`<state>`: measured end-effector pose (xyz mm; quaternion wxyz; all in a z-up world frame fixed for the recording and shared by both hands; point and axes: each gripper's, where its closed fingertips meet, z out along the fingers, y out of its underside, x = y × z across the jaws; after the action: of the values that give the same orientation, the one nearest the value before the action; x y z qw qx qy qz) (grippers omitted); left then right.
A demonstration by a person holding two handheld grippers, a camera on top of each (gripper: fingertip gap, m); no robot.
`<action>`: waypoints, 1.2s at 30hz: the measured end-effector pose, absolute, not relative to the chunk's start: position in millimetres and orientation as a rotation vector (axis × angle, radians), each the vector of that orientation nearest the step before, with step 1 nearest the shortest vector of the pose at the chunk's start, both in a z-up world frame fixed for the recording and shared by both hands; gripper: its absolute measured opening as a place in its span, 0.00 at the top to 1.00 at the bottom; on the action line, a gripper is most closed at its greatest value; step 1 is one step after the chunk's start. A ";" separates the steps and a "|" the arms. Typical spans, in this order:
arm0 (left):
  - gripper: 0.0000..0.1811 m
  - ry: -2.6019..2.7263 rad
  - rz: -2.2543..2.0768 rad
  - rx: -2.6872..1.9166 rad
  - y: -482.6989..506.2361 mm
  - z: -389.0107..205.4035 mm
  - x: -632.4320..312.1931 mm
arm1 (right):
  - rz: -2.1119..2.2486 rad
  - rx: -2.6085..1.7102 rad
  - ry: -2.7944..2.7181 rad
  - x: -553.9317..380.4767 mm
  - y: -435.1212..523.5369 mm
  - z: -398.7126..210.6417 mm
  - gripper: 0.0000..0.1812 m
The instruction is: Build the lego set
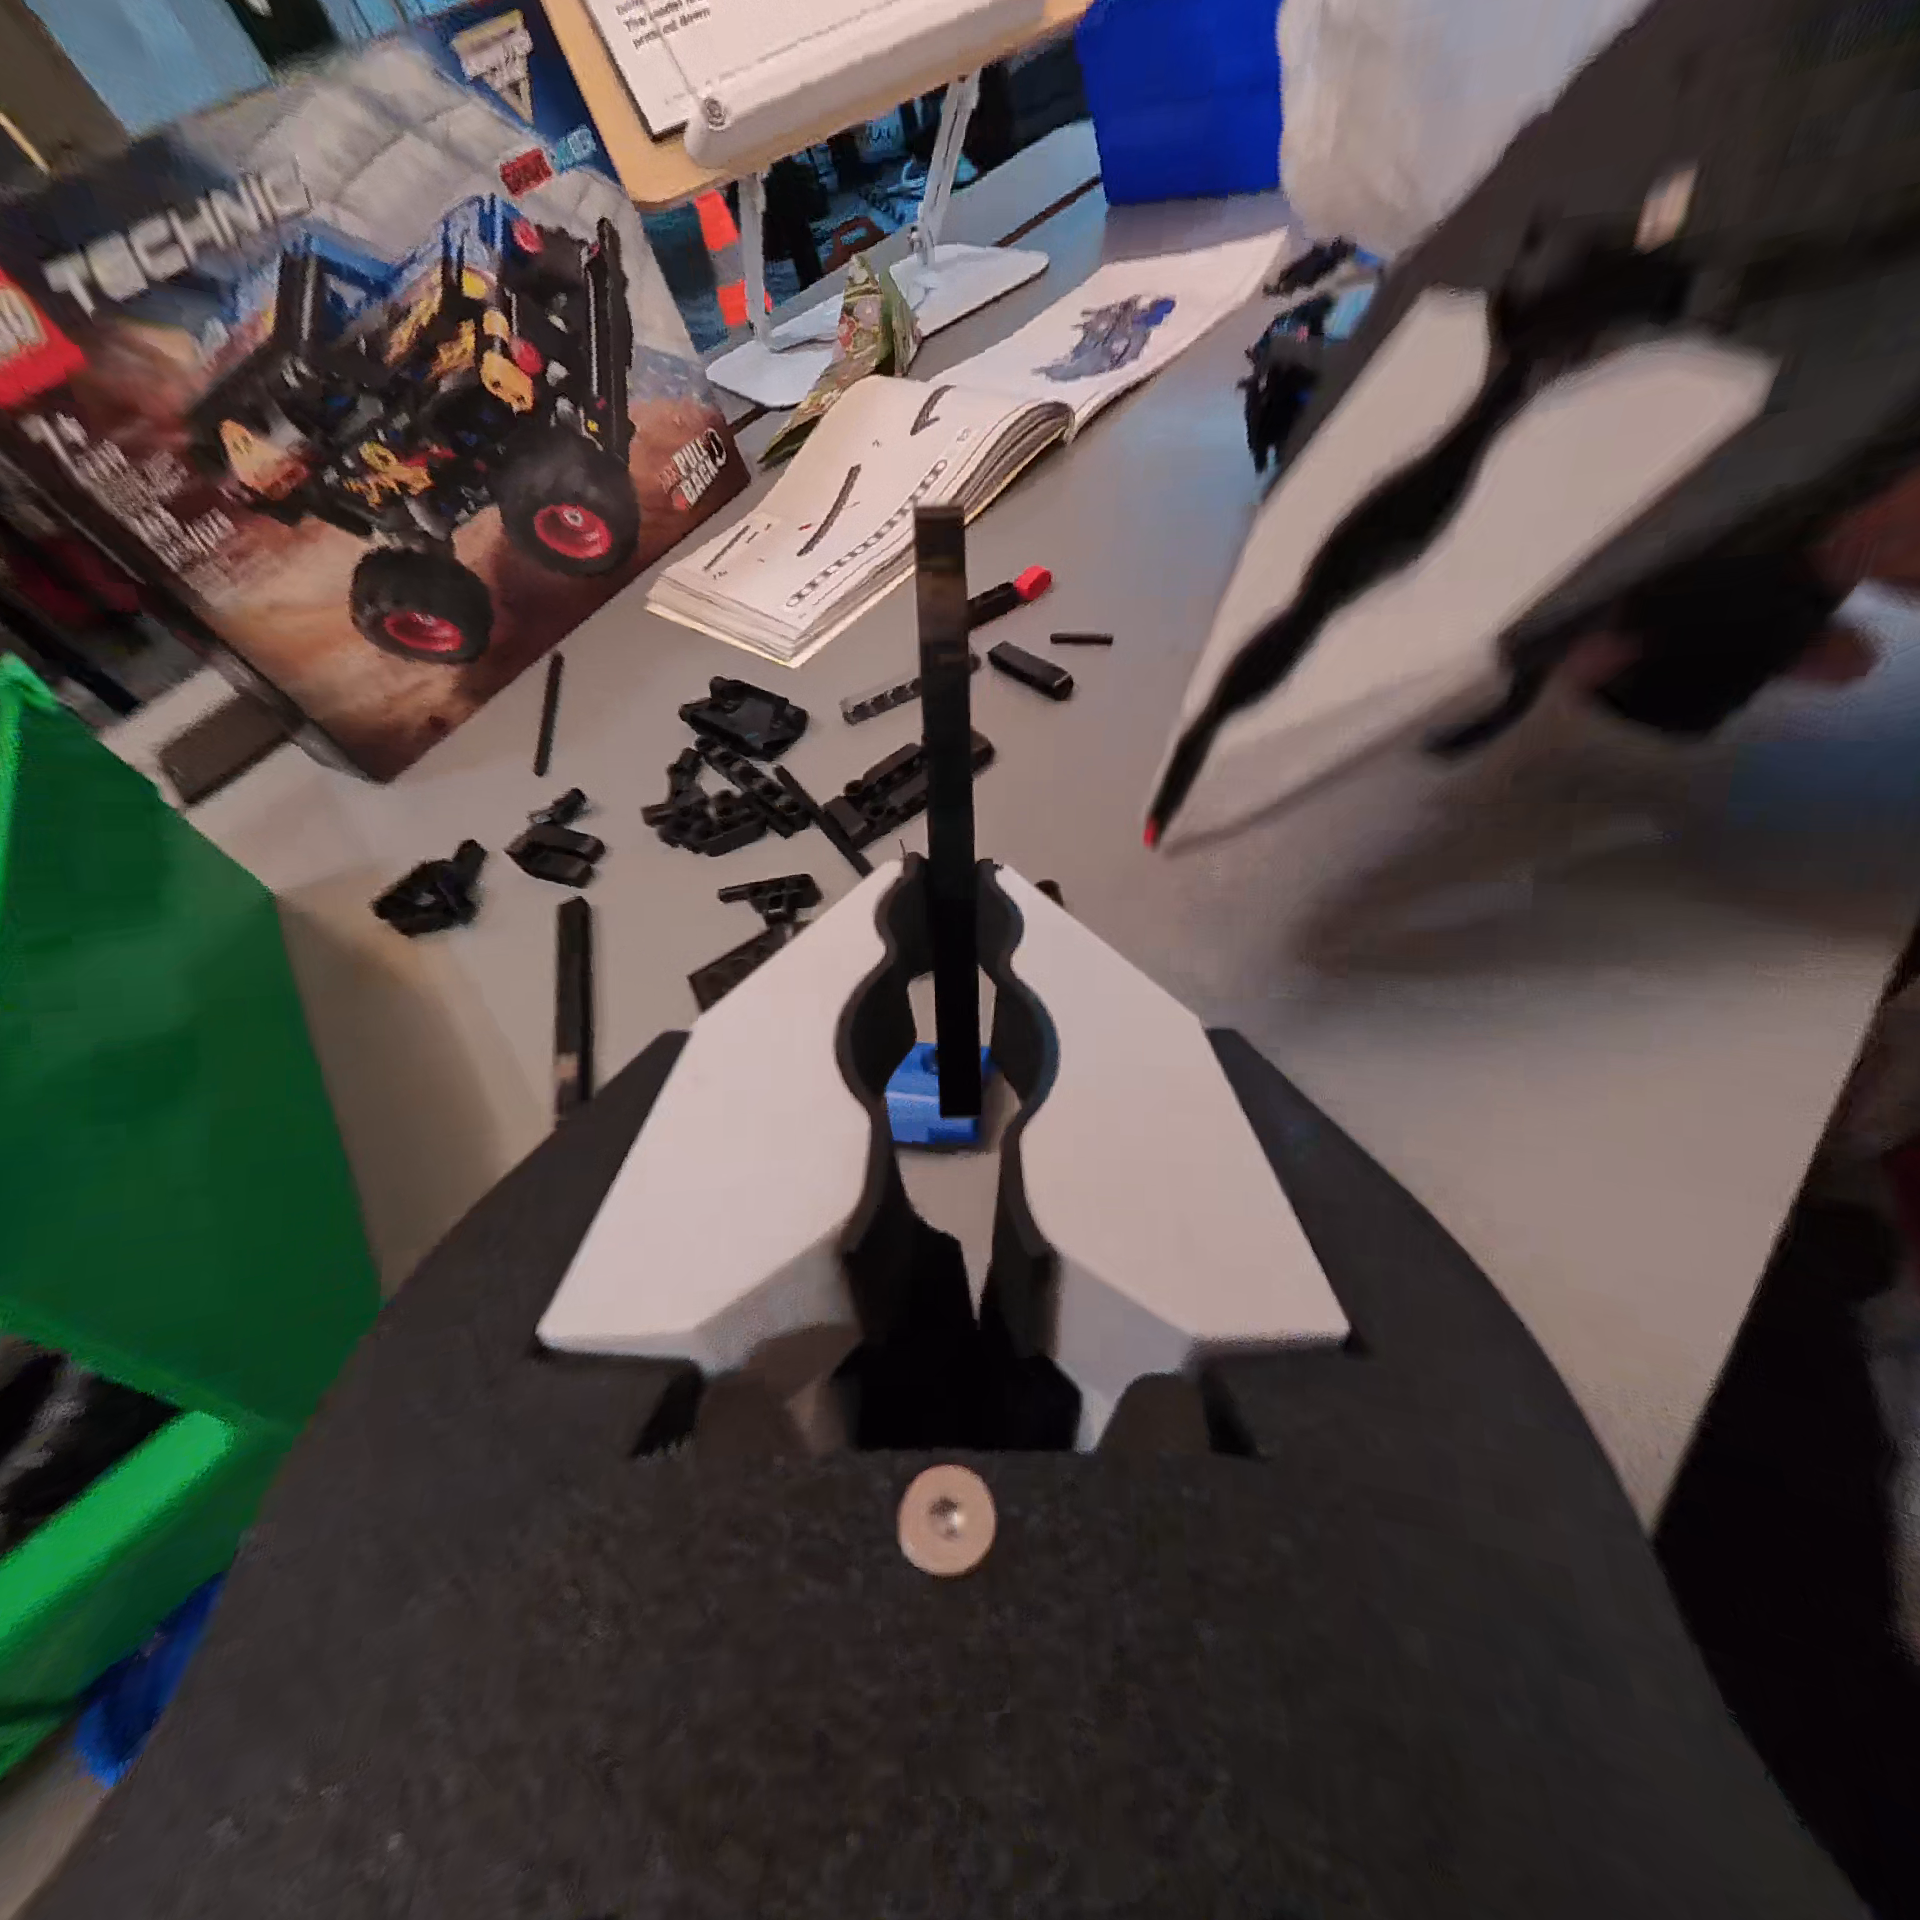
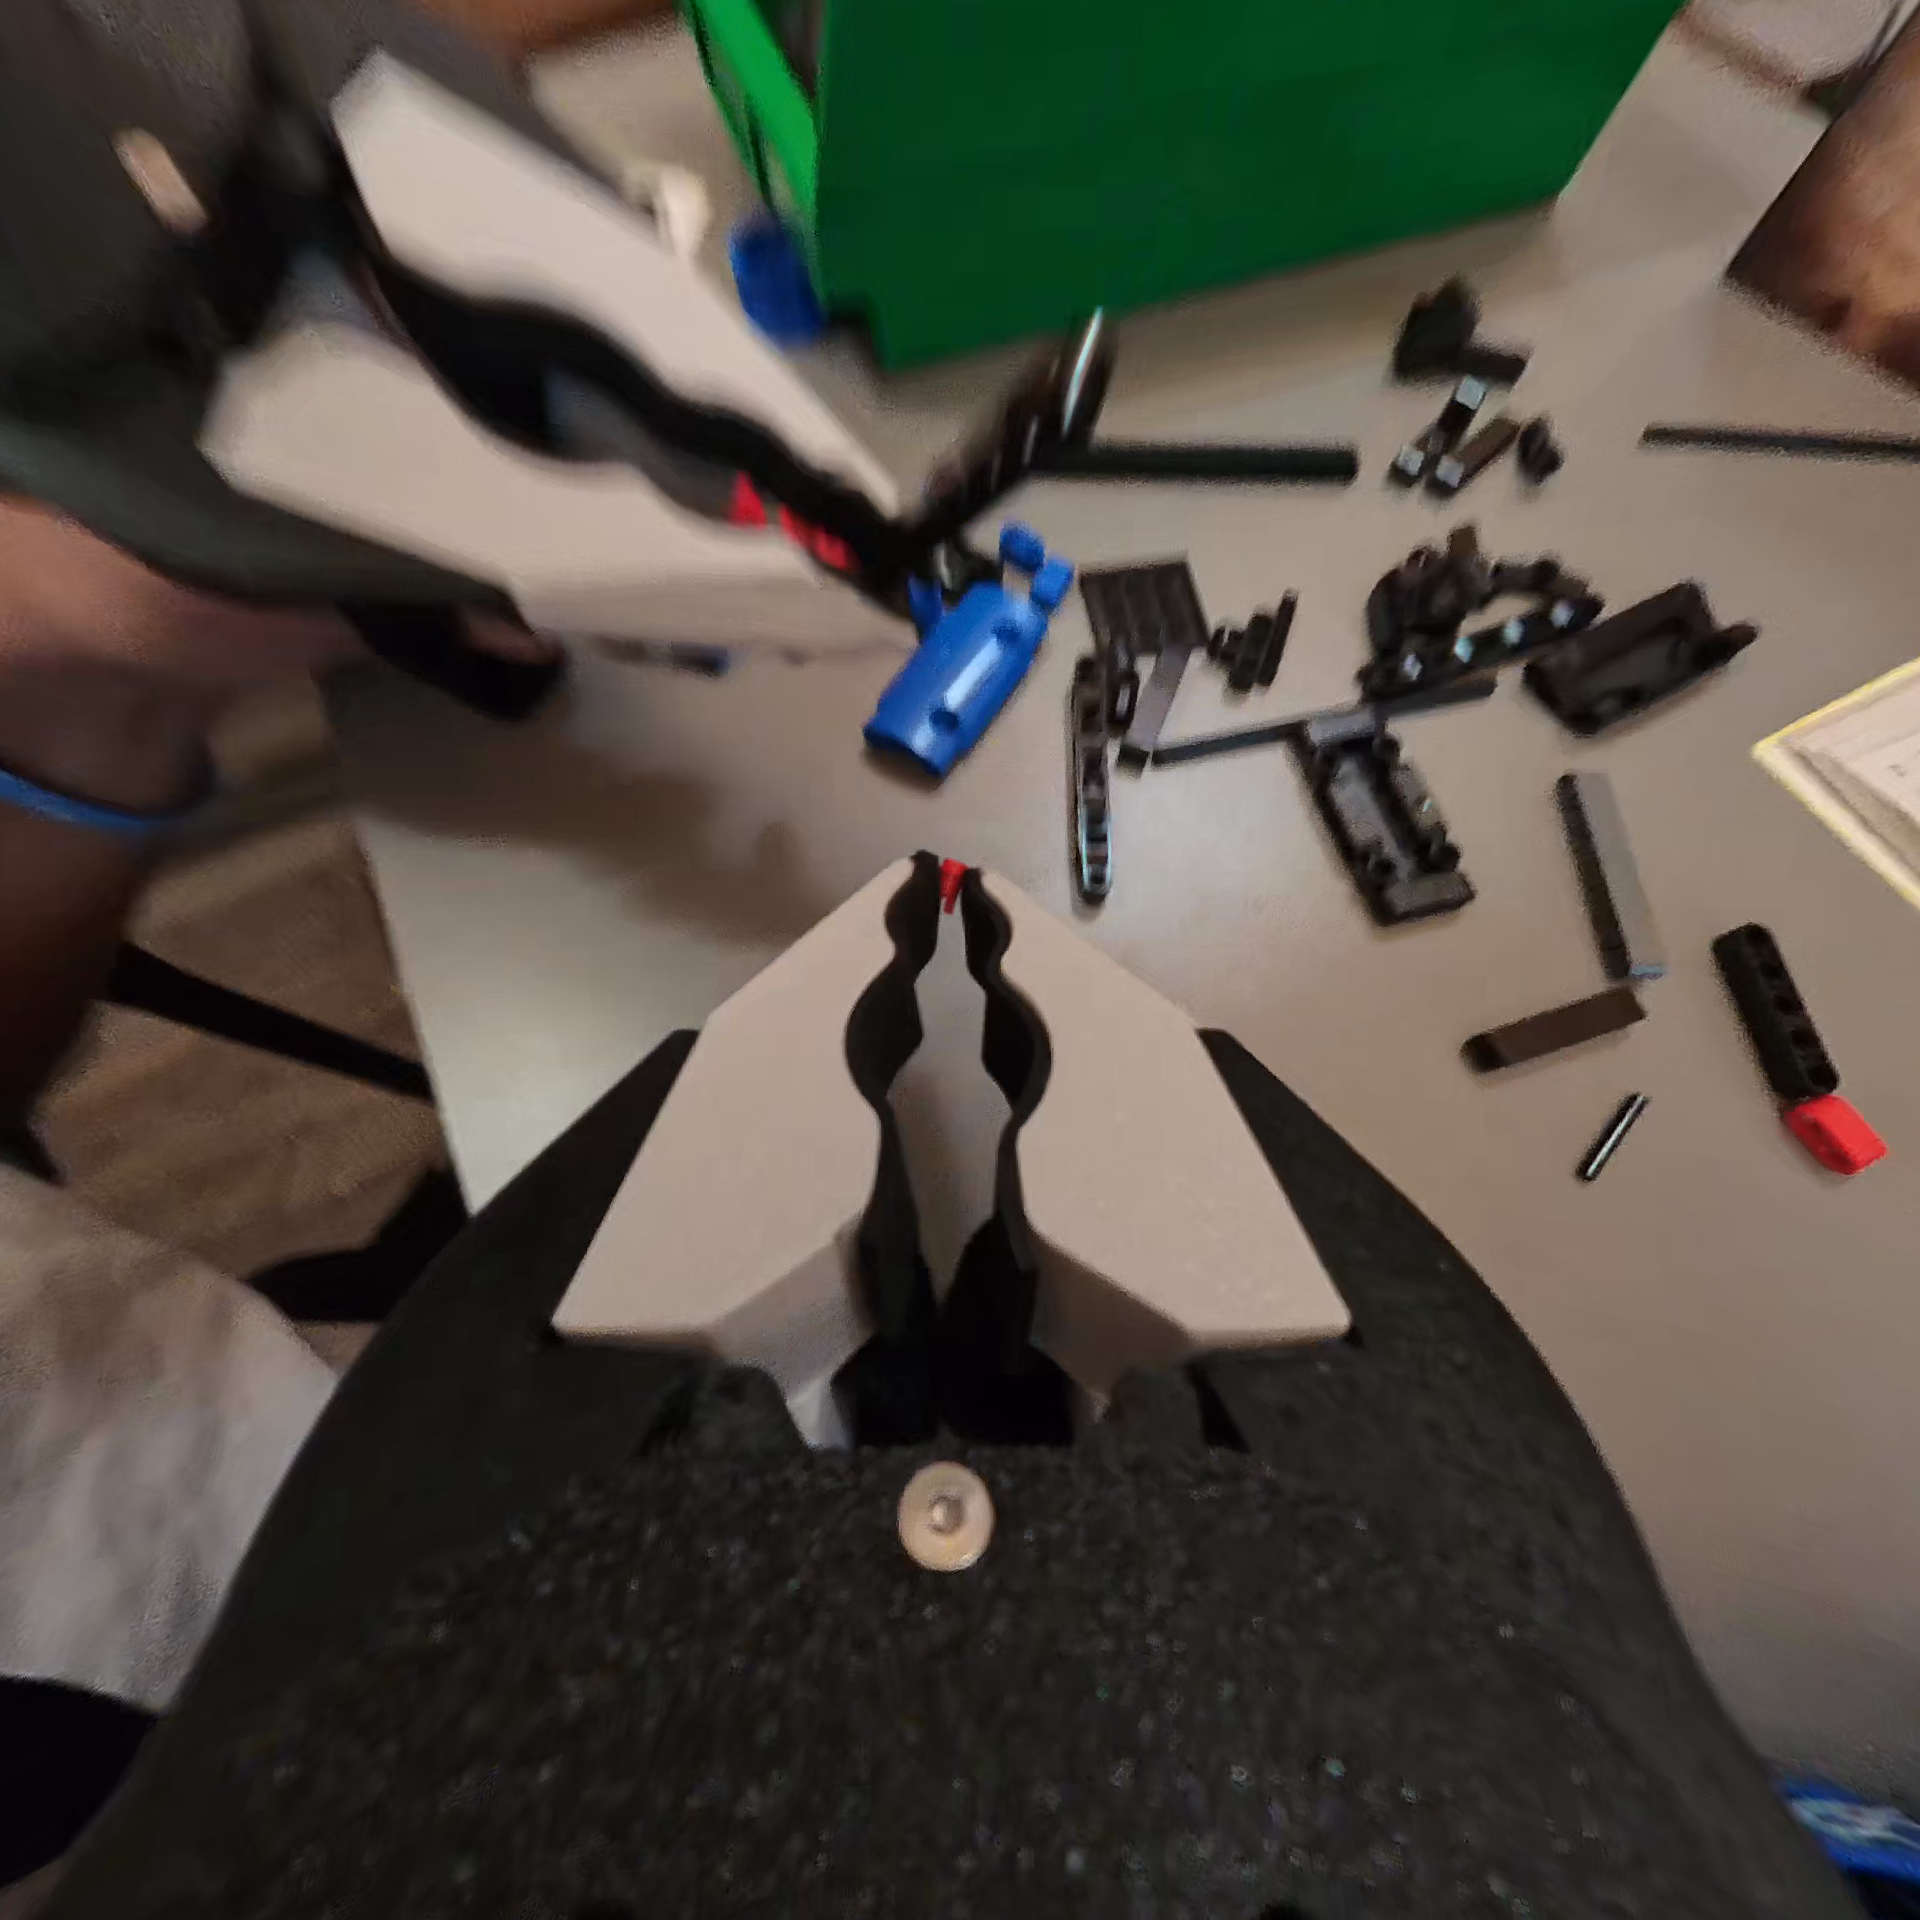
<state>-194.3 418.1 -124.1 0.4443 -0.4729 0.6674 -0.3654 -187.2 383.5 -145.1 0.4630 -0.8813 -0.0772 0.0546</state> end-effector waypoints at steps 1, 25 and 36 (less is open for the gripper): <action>0.97 1.671 -0.831 -1.121 417.6 -125.3 -193.5 | 0.176 -2.096 -0.177 -188.3 382.8 -128.4 0.98; 0.97 1.682 -0.021 -0.331 381.9 -116.6 -175.1 | 0.274 -2.059 -0.174 -183.8 376.4 -106.2 0.98; 0.97 1.715 -0.335 -0.714 405.6 -125.6 -178.7 | 0.375 -1.724 -0.112 -190.9 364.1 -48.9 0.98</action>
<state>-178.7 405.6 -125.6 0.5868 -0.3062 0.7357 -0.1436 -190.9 364.1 -48.9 0.6341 -0.7541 -0.0492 0.1639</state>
